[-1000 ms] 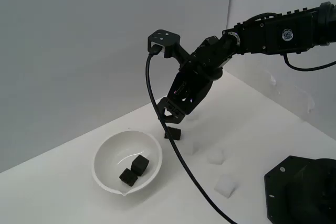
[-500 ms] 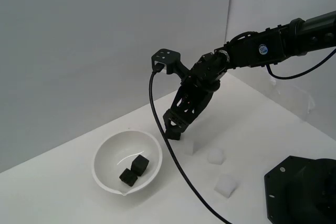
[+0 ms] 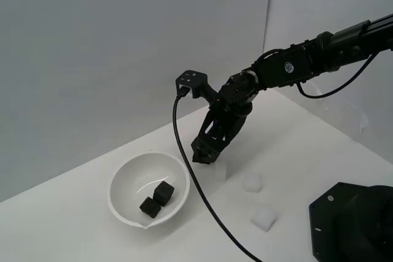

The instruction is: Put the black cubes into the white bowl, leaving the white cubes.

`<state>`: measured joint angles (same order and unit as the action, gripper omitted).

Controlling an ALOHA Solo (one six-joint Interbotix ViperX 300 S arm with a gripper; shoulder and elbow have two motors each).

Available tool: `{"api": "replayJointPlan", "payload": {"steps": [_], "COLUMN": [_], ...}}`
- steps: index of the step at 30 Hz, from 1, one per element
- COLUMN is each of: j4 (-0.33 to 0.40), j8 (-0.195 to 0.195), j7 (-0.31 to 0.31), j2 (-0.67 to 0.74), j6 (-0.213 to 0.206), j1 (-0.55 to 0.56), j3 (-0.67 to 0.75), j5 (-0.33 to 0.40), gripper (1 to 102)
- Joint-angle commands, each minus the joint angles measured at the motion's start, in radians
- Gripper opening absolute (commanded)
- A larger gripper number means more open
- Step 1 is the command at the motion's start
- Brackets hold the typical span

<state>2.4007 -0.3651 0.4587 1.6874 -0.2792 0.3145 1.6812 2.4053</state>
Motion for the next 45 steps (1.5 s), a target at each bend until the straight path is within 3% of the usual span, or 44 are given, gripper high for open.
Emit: {"api": "replayJointPlan", "payload": {"steps": [1,25,27,31,35,38,42,45], "j4": [-0.005,-0.008,-0.006,-0.006,-0.005,-0.003,-0.005,-0.005], "j8": [-0.015,-0.015,-0.015,-0.015,-0.015,-0.015,-0.015,-0.015], "j7": [0.002,-0.034,-0.032,-0.032,-0.031,-0.028,-0.02,0.02], "j2": [0.009,-0.052,-0.049,-0.043,-0.032,-0.02,0.008,0.043], "j6": [-0.014,-0.025,-0.025,-0.025,-0.025,-0.021,-0.018,-0.012], "j1": [0.012,0.046,0.048,0.051,0.051,0.051,0.023,-0.018], "j3": [0.012,-0.048,-0.046,-0.038,-0.028,-0.015,0.012,0.052], "j5": [-0.011,-0.012,-0.012,-0.012,-0.011,-0.011,-0.009,-0.012], "gripper": [100,98,87,38,26,5,3,3]}}
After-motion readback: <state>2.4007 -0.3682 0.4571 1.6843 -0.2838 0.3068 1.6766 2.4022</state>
